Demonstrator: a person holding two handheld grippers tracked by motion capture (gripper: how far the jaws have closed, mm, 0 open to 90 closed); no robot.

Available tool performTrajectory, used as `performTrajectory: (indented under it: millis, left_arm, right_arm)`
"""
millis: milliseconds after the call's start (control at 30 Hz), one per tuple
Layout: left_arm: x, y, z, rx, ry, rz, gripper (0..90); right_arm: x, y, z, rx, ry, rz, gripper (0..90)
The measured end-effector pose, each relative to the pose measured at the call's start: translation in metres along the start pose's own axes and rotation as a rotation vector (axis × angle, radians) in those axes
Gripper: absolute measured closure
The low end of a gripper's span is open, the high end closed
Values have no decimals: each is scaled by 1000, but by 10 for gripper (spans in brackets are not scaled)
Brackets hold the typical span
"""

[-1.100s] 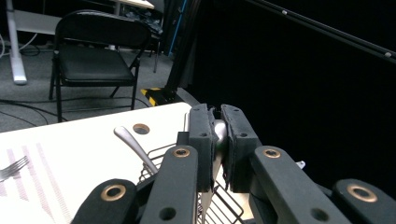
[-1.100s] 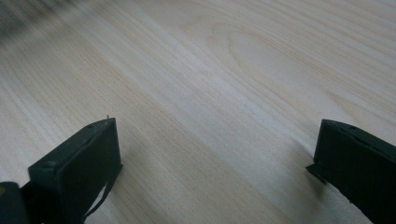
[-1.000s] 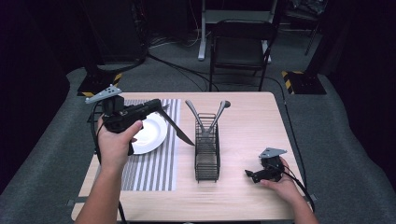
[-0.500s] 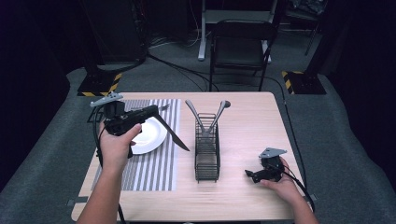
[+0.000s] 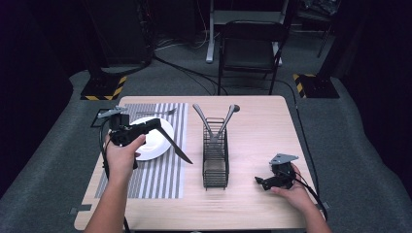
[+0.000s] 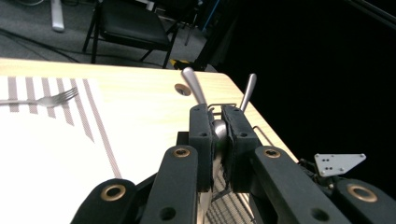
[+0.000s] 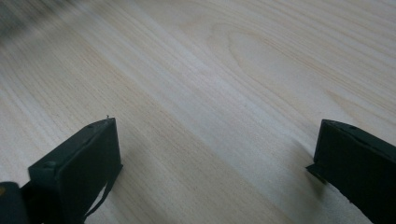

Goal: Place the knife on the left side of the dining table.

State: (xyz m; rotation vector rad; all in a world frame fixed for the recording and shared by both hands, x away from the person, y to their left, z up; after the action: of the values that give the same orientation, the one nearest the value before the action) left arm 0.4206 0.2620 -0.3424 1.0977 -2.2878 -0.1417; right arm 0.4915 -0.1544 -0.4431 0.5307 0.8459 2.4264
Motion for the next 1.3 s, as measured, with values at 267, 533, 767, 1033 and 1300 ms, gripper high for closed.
performTrajectory:
  millis: [267,533,767,1033,1300]
  left_arm:
    - [-18,6,13,1,31,-34,834]
    - [-35,12,23,-5,63,-71,834]
    - [-45,19,27,3,87,-94,834]
    - [-57,23,34,14,126,-115,834]
    - [-65,30,43,38,153,-146,832]
  right_arm:
    - [0,0,0,0,0,0,0]
    - [0,0,0,0,0,0,0]
    - [0,0,0,-1,-1,0,0]
    - [0,0,0,0,0,-1,0]
    - [0,0,0,0,0,0,0]
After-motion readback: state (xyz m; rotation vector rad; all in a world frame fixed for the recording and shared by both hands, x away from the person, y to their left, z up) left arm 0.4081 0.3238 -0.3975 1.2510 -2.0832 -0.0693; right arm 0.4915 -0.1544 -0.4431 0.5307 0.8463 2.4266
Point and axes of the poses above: each handheld gripper's, and its own axes: y roughly backward along the jaws, z roughly out of its underside, x roughly to its right, the point moved 2 cm from there along -y, roughly forward along the jaws, and after that the axes turned 1 degree about z, right-handed, at the moved point
